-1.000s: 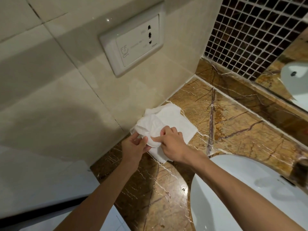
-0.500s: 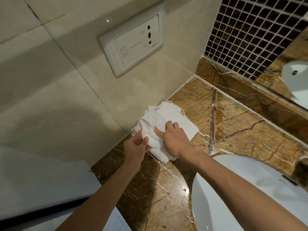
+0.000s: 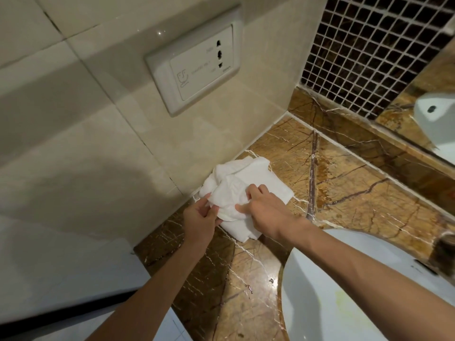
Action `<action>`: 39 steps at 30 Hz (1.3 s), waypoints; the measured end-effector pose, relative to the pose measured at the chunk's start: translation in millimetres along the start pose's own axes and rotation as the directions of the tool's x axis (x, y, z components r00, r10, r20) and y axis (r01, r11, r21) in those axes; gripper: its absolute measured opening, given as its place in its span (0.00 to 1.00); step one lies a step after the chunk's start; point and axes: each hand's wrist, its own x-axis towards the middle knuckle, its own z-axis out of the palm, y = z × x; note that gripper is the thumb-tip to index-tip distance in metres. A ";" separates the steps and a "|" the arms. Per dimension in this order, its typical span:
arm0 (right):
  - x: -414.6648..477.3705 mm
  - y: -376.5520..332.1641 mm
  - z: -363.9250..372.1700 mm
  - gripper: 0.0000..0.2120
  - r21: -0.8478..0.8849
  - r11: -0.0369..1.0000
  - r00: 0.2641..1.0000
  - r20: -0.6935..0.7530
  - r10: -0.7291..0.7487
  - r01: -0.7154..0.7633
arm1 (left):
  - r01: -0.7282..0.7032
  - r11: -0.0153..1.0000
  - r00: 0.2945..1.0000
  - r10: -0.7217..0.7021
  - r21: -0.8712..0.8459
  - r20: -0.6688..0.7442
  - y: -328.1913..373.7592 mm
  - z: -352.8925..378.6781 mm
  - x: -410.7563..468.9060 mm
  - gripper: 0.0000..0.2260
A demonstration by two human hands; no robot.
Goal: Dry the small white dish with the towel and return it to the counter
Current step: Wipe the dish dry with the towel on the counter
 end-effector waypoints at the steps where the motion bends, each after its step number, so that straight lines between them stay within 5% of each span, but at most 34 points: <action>1: 0.8 2.3 -1.6 0.12 0.010 1.000 1.000 -0.011 0.019 -0.019 | -0.001 1.000 1.000 0.001 -0.002 -0.001 -0.1 0.7 0.1 0.17; 7: 14.9 -12.4 5.8 0.30 -0.023 0.984 0.983 0.045 0.179 -0.178 | -0.072 0.994 0.997 0.075 0.087 -0.032 1.9 8.9 -3.8 0.16; 12: 17.0 -17.3 11.2 0.29 0.043 0.993 0.993 0.047 0.107 -0.109 | -0.081 0.981 0.997 0.082 0.175 0.006 2.0 2.2 -0.8 0.06; 15: 8.6 -4.6 14.0 0.26 0.224 0.967 0.992 0.000 0.124 -0.121 | -0.100 0.972 0.991 0.078 0.211 0.110 8.0 0.6 0.7 0.03; 17: 4.9 4.9 13.6 0.26 0.455 0.868 0.964 -0.069 0.259 -0.201 | -0.151 0.947 0.977 0.099 0.284 0.191 13.4 -3.2 3.3 0.15; 20: 0.2 10.4 8.1 0.32 0.777 0.548 0.828 -0.062 0.557 -0.310 | -0.361 0.797 0.912 0.194 0.484 0.361 14.9 -16.3 3.5 0.31; 22: -4.7 10.7 8.0 0.34 0.920 0.265 0.728 0.032 0.685 -0.289 | -0.547 0.655 0.822 0.299 0.522 0.485 12.6 -24.3 1.9 0.28; 24: -11.1 11.9 12.4 0.35 0.949 0.109 0.667 0.124 0.735 -0.296 | -0.672 0.476 0.739 0.375 0.567 0.560 11.8 -29.0 3.9 0.20; 28: -21.7 8.0 22.6 0.34 0.954 0.009 0.645 0.197 0.738 -0.301 | -0.731 0.234 0.676 0.373 0.641 0.635 24.6 -27.3 10.8 0.10; 31: -20.4 -2.4 29.7 0.29 0.934 0.083 0.689 0.195 0.698 -0.348 | -0.748 0.197 0.646 0.435 0.634 0.627 36.4 -19.6 10.1 0.10; 33: -15.9 -7.3 29.7 0.20 0.934 0.103 0.688 0.175 0.705 -0.343 | -0.803 0.125 0.558 0.500 0.582 0.662 41.7 -17.2 9.7 0.09; 34: -13.2 -8.3 27.7 0.14 0.943 0.089 0.681 0.163 0.714 -0.319 | -0.828 0.122 0.524 0.514 0.547 0.679 44.8 -16.1 8.7 0.08; 36: -8.3 -8.9 21.3 0.05 0.959 0.068 0.655 0.136 0.743 -0.276 | -0.813 0.248 0.573 0.497 0.527 0.651 49.1 -14.0 4.2 0.04; 39: -7.5 -10.3 13.1 0.04 0.982 0.019 0.616 0.103 0.781 -0.189 | -0.604 0.623 0.792 0.401 0.497 0.461 51.2 -10.5 -3.8 0.09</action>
